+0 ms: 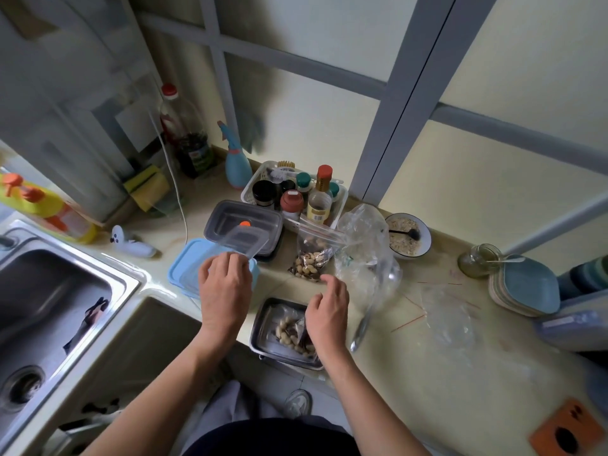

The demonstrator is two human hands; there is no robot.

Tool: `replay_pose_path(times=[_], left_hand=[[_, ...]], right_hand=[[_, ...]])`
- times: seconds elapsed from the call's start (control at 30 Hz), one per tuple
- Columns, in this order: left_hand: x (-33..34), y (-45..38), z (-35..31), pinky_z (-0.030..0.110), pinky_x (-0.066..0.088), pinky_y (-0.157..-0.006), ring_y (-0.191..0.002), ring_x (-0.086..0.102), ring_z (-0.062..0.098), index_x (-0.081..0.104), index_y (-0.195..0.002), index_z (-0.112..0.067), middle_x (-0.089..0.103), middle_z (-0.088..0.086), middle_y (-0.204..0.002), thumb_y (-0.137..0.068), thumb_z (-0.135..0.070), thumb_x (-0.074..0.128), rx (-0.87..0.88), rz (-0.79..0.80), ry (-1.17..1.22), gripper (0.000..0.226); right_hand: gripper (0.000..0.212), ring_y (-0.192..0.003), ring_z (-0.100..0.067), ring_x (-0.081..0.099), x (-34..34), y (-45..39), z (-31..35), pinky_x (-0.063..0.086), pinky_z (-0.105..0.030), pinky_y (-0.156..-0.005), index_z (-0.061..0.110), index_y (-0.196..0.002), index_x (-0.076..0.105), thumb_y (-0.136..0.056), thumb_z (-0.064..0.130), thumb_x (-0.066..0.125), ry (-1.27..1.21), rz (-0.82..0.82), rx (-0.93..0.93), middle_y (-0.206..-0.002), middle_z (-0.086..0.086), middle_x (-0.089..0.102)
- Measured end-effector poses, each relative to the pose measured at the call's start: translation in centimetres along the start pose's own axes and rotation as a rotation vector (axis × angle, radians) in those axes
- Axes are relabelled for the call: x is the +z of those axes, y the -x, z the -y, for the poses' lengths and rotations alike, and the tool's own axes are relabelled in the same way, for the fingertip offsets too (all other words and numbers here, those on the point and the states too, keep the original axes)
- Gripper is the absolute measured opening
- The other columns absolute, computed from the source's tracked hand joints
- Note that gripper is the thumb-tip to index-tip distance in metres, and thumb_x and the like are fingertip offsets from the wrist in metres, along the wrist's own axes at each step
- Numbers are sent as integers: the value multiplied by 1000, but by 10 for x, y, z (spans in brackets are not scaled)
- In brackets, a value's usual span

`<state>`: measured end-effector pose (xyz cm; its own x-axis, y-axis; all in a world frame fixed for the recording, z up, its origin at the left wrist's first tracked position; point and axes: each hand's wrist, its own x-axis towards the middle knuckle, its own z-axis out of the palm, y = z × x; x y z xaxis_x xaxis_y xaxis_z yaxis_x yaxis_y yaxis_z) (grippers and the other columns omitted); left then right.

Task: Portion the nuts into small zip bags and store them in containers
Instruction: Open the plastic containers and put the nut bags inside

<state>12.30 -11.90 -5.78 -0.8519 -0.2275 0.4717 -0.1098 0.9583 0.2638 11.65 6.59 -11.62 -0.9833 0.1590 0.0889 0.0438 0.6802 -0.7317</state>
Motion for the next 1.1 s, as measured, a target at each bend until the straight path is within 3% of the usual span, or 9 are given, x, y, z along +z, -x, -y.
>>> replay_pose_path(times=[0.23,0.33,0.4,0.47,0.63,0.73,0.83,0.93,1.1], left_hand=[[-27,-3,-59,32,26,-92,-85,55,19,60,-96,-18,61,-4,-94,-85,-1,67,-7,107,208,22],[-22,2,-68,27,21,-84,-82,49,15,56,-94,-18,57,-7,-95,-93,-4,56,-110,227,372,14],[-10,5,-62,29,21,-79,-81,49,15,54,-91,-19,56,-7,-93,-96,-7,53,-185,301,392,13],[3,11,-53,34,29,-78,-80,51,19,53,-88,-20,57,-5,-89,-100,-17,51,-237,379,369,12],[26,36,-24,37,47,-71,-78,59,29,56,-89,-12,66,6,-85,-100,-38,53,-400,570,324,29],[37,49,-8,42,55,-77,-75,65,26,62,-89,-13,69,4,-81,-100,-34,56,-581,708,527,24],[35,55,-9,37,52,-75,-77,62,23,64,-86,-12,67,2,-79,-104,-26,48,-809,707,818,27],[24,55,-16,30,41,-63,-66,56,20,72,-88,-12,64,-2,-61,-108,-45,27,-1131,751,1046,59],[25,54,-8,27,35,-56,-56,46,22,69,-90,1,53,13,-60,-97,-72,8,-1196,941,1079,96]], right_hand=[[63,-146,-12,35,-29,-12,26,28,-24,-120,12,-155,28,-97,27,50,-288,-25,-189,-156,-5,39],[34,-107,-1,62,-38,-17,22,51,-25,-92,22,-129,54,-100,37,47,-367,86,-109,-116,6,67],[11,-72,-7,63,-40,-16,12,54,-38,-65,26,-100,57,-100,36,52,-344,139,-40,-79,7,66],[17,-64,-12,61,-38,-9,0,53,-45,-61,28,-86,51,-101,36,56,-277,172,44,-69,3,62],[37,-69,-22,69,-25,6,-27,58,-48,-70,23,-85,56,-86,59,45,-201,226,352,-73,0,69],[33,-69,-25,68,-23,6,-37,58,-51,-70,22,-81,57,-86,53,47,-207,209,445,-72,-2,69],[27,-65,-21,66,-27,7,-30,56,-47,-68,18,-81,57,-100,35,48,-285,135,437,-68,-1,66],[28,-62,-8,59,-36,5,-18,48,-27,-62,8,-89,54,-106,26,43,-461,16,386,-67,2,60],[24,-108,-11,55,-41,-3,-16,42,-21,-92,23,-106,60,-96,27,38,-550,24,176,-110,0,61]])
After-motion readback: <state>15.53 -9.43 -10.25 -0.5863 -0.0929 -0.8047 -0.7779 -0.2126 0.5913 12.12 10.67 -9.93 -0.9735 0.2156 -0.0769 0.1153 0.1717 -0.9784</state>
